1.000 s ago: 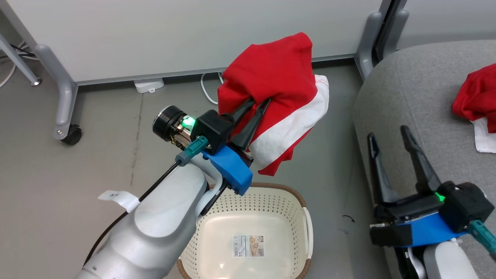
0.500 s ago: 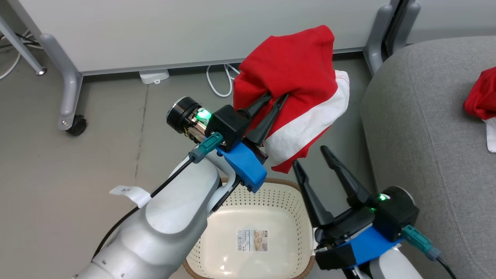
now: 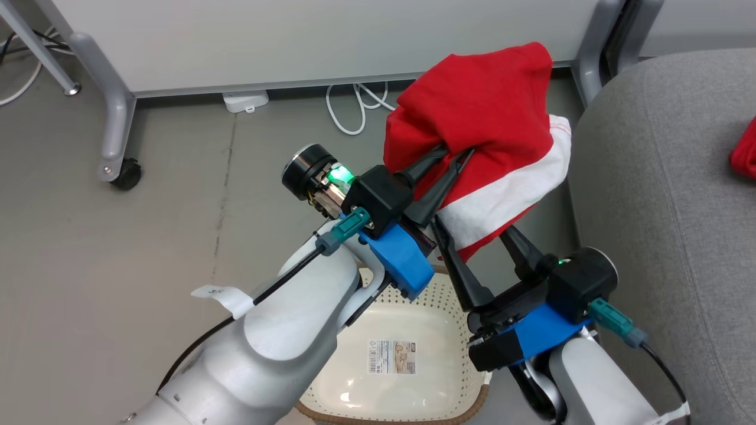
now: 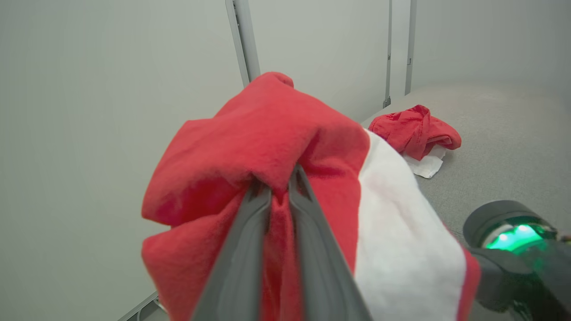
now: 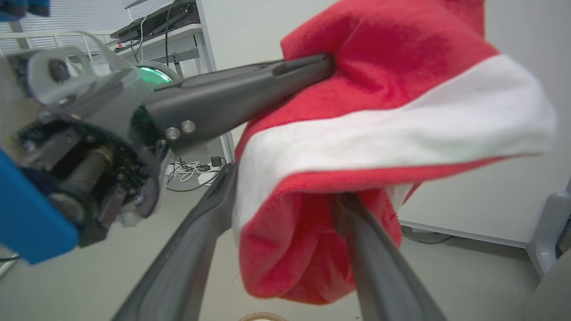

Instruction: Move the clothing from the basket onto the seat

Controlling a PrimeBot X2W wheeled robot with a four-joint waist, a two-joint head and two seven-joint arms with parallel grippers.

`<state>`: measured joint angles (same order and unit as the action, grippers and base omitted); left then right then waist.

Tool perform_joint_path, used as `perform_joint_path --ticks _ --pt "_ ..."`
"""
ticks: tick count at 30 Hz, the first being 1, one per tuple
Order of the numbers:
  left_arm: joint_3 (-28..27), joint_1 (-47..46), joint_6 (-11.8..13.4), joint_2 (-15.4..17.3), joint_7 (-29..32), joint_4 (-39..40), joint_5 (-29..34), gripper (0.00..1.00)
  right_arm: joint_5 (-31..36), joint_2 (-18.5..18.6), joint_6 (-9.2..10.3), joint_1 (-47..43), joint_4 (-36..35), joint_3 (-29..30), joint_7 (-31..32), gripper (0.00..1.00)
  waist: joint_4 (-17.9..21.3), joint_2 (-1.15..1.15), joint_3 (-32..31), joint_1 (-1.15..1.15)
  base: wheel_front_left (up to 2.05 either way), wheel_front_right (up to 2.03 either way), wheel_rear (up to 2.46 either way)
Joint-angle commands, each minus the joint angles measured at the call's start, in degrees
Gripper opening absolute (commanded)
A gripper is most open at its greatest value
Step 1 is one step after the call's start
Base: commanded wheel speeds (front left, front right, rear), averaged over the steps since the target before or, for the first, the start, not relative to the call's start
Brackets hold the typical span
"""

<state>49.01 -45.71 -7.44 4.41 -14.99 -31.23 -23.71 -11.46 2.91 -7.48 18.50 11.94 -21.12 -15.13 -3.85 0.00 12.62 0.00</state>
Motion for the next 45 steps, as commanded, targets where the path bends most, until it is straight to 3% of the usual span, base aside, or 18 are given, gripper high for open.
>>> perform_joint_path --ticks 1,6,7,8,9,41,42,43,45 --pt "0.37 -0.94 -0.03 -0.26 -0.29 0.5 -0.11 0.0 0.45 -0.01 -0.03 1.74 1.29 0.59 -0.02 1.0 -0.42 0.0 0.27 0.0 0.0 0.0 0.0" --pt "1.34 -0.82 -0.03 -0.72 -0.29 0.98 -0.41 0.0 0.99 -0.01 -0.03 4.3 4.37 1.43 -0.02 1.0 -1.19 0.0 0.71 0.0 0.0 0.0 0.0" --pt "1.48 -0.81 -0.03 -0.8 -0.29 1.02 -0.43 0.0 0.83 0.0 -0.03 4.63 4.77 1.57 -0.02 0.69 -1.33 0.0 0.75 0.0 0.0 0.0 0.0" --pt "1.62 -0.8 -0.04 -0.85 -0.29 1.05 -0.46 0.0 0.68 -0.01 -0.03 4.9 5.02 1.71 -0.02 0.26 -1.45 0.0 0.78 0.0 0.0 0.0 0.0" --pt "1.74 -0.76 -0.04 -0.89 -0.29 1.08 -0.49 0.0 0.46 -0.01 -0.03 4.91 5.32 1.83 -0.02 0.0 -1.55 0.0 0.76 0.0 0.0 0.0 0.0" --pt "0.98 -0.36 -0.05 -1.0 -0.29 -0.55 -0.57 0.0 -0.56 -0.02 -0.03 4.29 4.5 1.76 -0.02 0.0 -1.09 0.0 0.78 0.0 0.0 0.0 0.0" --pt "0.92 -0.6 0.0 -1.04 -0.29 -0.55 -0.36 0.58 -0.52 -0.02 -0.03 4.35 4.5 1.79 -0.02 0.0 -1.11 0.0 0.79 0.0 0.0 0.0 0.0" --pt "0.79 -0.77 0.12 -1.04 -0.29 -0.48 -0.09 1.0 -0.49 -0.02 -0.03 4.39 4.47 1.85 -0.02 0.0 -1.12 0.0 0.81 0.0 0.0 0.0 0.0" --pt "0.64 -0.69 0.12 -1.05 -0.29 -0.6 0.03 1.0 -0.46 -0.02 -0.03 4.44 4.4 1.95 -0.02 0.0 -1.1 0.0 0.79 0.0 0.0 0.0 0.0"
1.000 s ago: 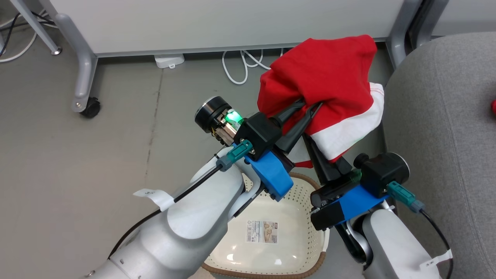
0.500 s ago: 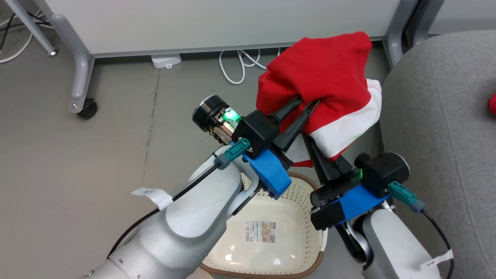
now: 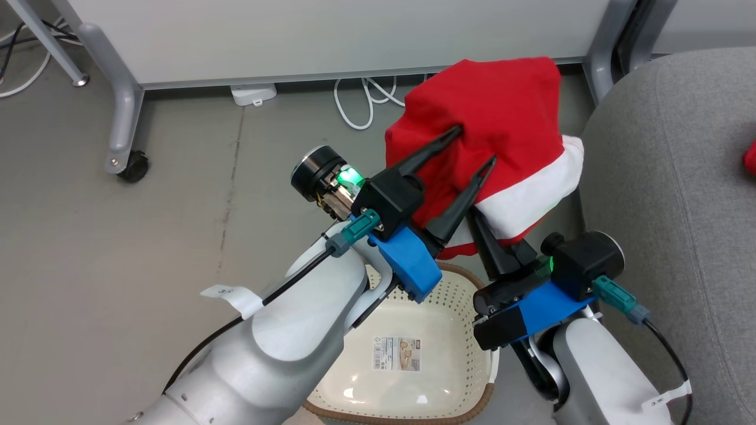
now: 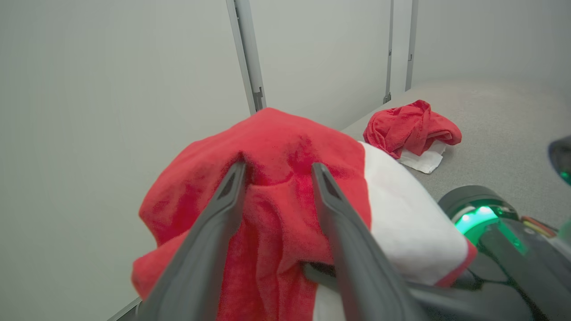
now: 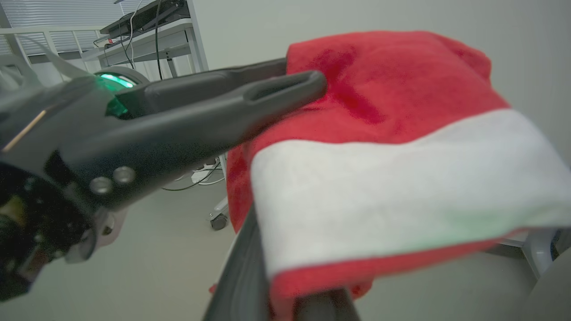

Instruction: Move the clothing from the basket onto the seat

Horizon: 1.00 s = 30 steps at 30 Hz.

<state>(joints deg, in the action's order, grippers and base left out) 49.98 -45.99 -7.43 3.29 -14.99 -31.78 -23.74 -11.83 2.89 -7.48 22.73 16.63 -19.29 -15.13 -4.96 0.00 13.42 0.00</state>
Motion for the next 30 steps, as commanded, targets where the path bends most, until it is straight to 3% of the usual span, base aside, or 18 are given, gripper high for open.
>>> perform_joint_path --ticks 1,16,30 --pt "-0.41 -0.35 0.11 0.05 -0.29 -0.09 0.11 1.0 -0.07 -0.01 -0.03 0.19 -0.32 0.16 -0.02 0.0 0.02 0.0 -0.03 0.0 0.0 0.0 0.0" --pt "-2.42 0.94 0.22 0.3 -0.29 0.56 1.81 1.0 -0.17 -0.01 -0.03 0.59 -0.71 1.11 -0.02 0.0 1.18 0.0 0.31 0.0 0.0 0.0 0.0" --pt "-2.39 1.89 0.15 0.88 -0.28 1.15 2.99 1.0 2.05 -0.01 -0.03 -0.44 -2.43 7.22 -0.02 0.0 6.02 0.0 1.96 0.0 0.0 0.0 0.0"
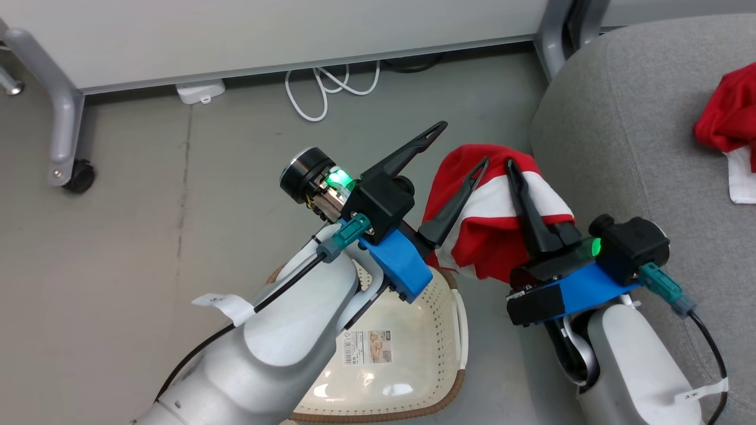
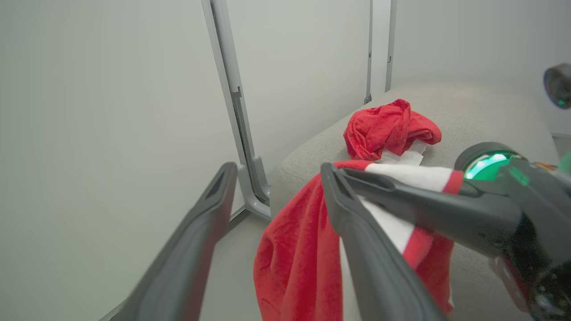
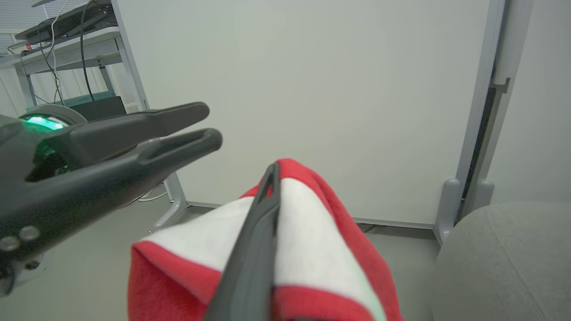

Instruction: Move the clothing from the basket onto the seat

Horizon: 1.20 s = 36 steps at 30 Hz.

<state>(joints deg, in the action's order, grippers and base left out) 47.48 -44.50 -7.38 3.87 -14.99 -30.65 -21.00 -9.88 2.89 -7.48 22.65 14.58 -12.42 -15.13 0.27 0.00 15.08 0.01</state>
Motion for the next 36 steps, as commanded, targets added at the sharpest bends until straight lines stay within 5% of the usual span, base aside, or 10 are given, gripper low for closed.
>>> perform_joint_path --ticks 1,23,36 --pt "0.16 0.41 0.08 0.37 -0.28 0.02 0.3 1.0 0.1 0.0 -0.03 -0.52 -0.56 0.89 -0.02 0.0 1.29 0.0 0.41 -0.01 0.0 0.0 0.0" --pt "2.41 0.67 -0.06 1.19 -0.28 -0.63 0.3 1.0 0.11 -0.01 -0.03 -4.28 -3.43 6.78 -0.02 0.0 11.0 0.0 2.32 -0.01 0.0 0.0 0.0" --pt "2.94 0.75 -0.09 1.23 -0.28 -0.71 0.19 1.0 1.37 -0.01 -0.03 -4.66 -5.19 9.07 -0.02 0.0 12.55 0.0 2.81 -0.01 0.0 0.0 0.0"
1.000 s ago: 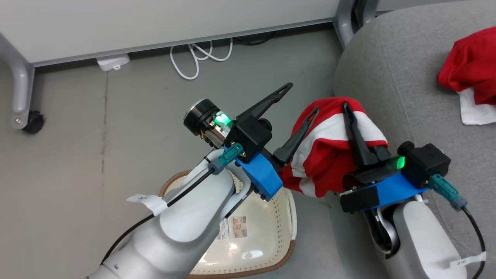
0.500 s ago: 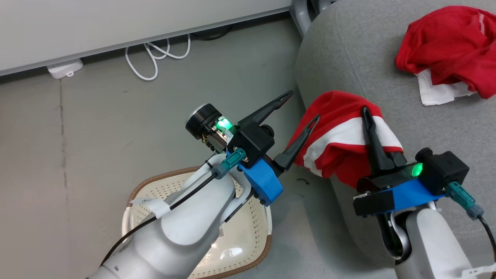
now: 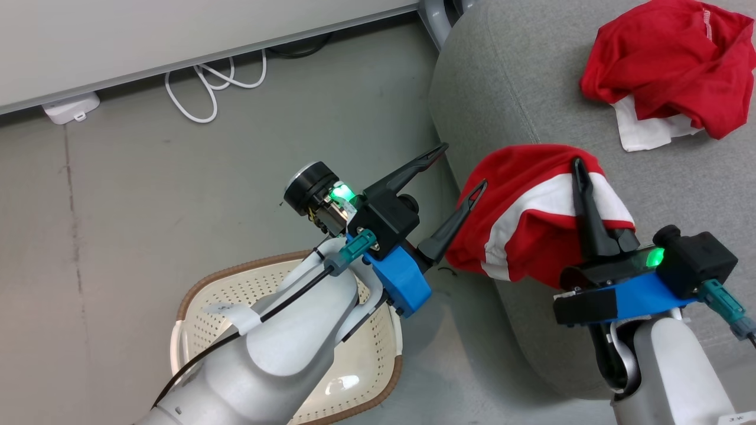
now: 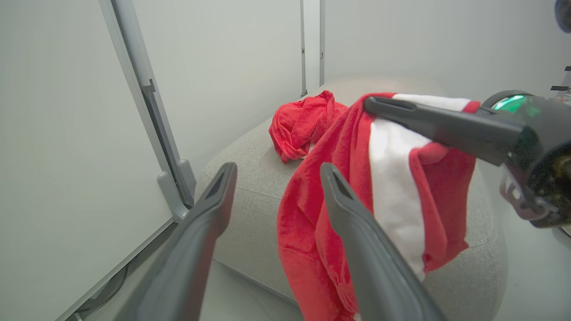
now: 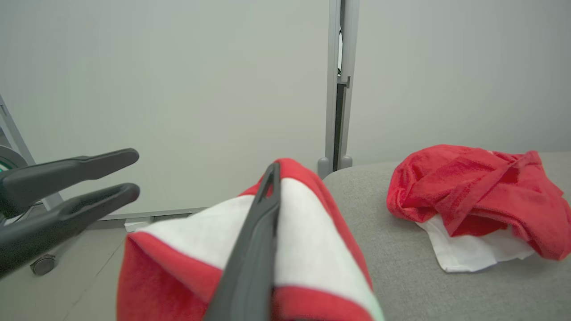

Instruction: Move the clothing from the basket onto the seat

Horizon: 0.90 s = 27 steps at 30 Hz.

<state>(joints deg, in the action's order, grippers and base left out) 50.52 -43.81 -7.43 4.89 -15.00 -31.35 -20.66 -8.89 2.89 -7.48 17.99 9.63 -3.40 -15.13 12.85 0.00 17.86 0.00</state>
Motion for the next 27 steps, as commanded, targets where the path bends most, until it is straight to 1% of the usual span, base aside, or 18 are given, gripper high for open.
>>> perform_joint_path --ticks 1,7,12,16,19,23,27 --pt "-0.12 -0.1 -0.04 0.24 -0.27 -0.01 -0.17 1.0 0.55 -0.01 -0.03 0.42 -0.65 0.31 -0.02 0.0 -0.09 0.0 0.11 0.0 0.0 0.0 0.0" --pt "-0.28 -0.79 -0.04 0.62 -0.27 0.21 0.06 1.0 2.14 0.03 -0.03 3.72 -3.56 1.48 -0.02 0.0 -0.38 0.0 1.18 0.0 0.0 0.0 0.0" --pt "-0.4 -1.6 -0.04 1.02 -0.27 0.15 0.52 1.0 2.84 1.47 -0.03 9.26 -5.92 2.85 -0.02 0.0 -0.64 0.0 3.39 0.0 0.0 0.0 0.0" --pt "-0.72 -2.68 -0.03 1.18 -0.27 0.29 0.78 1.0 3.37 3.58 -0.02 15.1 -7.42 4.35 -0.01 0.0 -1.02 0.0 6.08 0.0 0.0 0.0 0.0" --pt "-1.11 -3.3 0.46 1.41 -0.27 0.67 1.13 1.0 3.86 5.24 -0.03 19.73 -8.57 6.21 -0.01 0.0 -1.35 0.0 8.52 0.0 0.0 0.0 0.0" --pt "-1.31 -4.46 0.55 1.79 -0.27 1.25 1.92 1.0 4.21 8.38 -0.02 25.98 -9.59 9.27 -0.01 0.0 -2.1 0.0 12.13 0.0 0.0 0.0 0.0" --pt "-1.94 -5.63 0.89 2.21 -0.27 1.94 2.55 1.0 4.12 12.08 -0.03 31.79 -9.98 13.87 -0.01 0.0 -2.76 0.0 15.66 0.0 0.0 0.0 0.0"
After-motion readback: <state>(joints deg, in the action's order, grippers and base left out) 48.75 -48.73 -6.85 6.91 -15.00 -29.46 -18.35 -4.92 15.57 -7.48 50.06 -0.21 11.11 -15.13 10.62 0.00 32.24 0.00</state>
